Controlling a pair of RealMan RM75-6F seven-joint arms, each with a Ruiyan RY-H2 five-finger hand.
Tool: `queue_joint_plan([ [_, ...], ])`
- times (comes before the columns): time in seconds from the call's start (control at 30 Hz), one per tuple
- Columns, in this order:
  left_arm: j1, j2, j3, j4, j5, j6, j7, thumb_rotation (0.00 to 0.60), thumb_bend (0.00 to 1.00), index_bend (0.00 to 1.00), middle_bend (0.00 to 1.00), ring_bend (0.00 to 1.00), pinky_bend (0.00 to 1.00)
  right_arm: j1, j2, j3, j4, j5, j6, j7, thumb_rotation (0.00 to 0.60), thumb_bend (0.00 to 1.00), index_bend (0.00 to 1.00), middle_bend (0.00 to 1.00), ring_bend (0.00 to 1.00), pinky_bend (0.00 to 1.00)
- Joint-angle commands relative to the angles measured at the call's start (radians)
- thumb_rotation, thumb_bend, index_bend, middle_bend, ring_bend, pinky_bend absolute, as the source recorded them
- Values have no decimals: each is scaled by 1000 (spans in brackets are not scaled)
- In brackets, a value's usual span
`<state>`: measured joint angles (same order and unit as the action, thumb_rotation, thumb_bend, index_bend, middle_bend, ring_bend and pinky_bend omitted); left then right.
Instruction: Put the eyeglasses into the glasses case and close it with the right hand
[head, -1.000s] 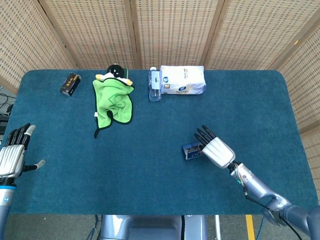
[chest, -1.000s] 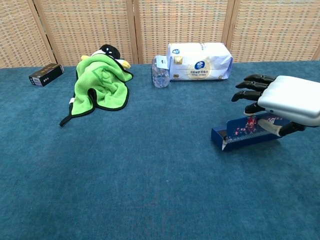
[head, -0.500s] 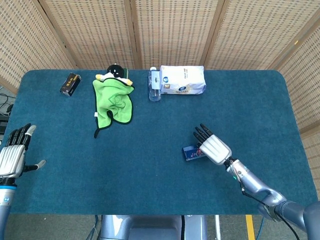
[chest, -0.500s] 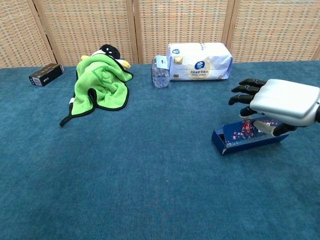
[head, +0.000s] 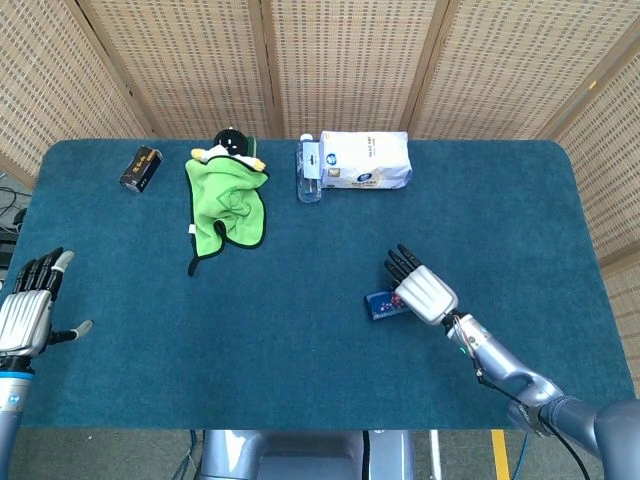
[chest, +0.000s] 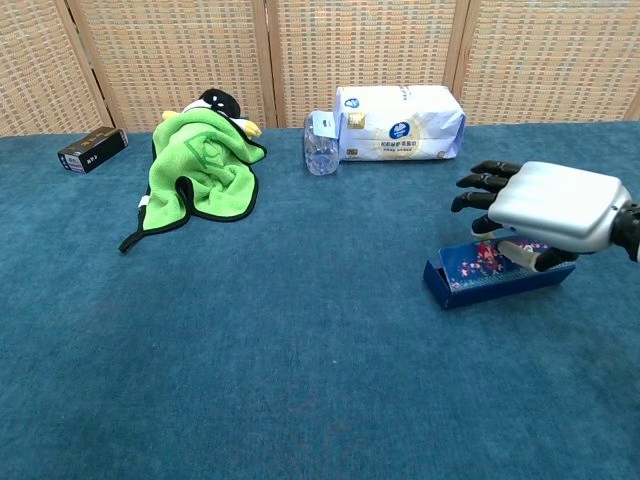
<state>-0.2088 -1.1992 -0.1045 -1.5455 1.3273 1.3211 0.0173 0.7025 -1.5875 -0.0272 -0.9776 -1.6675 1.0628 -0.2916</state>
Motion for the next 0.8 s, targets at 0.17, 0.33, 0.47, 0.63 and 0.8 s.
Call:
queue_joint_plan([
  [0.17, 0, -1, -1, 1, -1, 0, 0, 600, 10, 0, 0, 0, 0, -4, -33, -4, 50, -13, 28, 31, 600, 559, 448, 147, 0, 34],
  [0.33, 0, -2, 0, 2, -1, 1, 3, 600, 10, 0, 0, 0, 0, -10, -61, 1, 95, -25, 74, 58, 600, 410, 203, 74, 0, 36],
  [0.47, 0, -4, 1, 2, -1, 0, 4, 600, 10, 0, 0, 0, 0, -15, -82, 8, 124, -28, 105, 66, 600, 299, 78, 44, 0, 35],
  [0.63, -1, -4, 0, 3, -3, -2, 6, 600, 10, 0, 0, 0, 0, -17, -95, 14, 143, -28, 127, 79, 600, 262, 0, 18, 0, 35],
  [0.8, -2, -5, -1, 5, -7, -4, 7, 600, 10, 0, 0, 0, 0, -18, -35, 42, 48, -8, 158, 161, 600, 260, 0, 0, 0, 35],
])
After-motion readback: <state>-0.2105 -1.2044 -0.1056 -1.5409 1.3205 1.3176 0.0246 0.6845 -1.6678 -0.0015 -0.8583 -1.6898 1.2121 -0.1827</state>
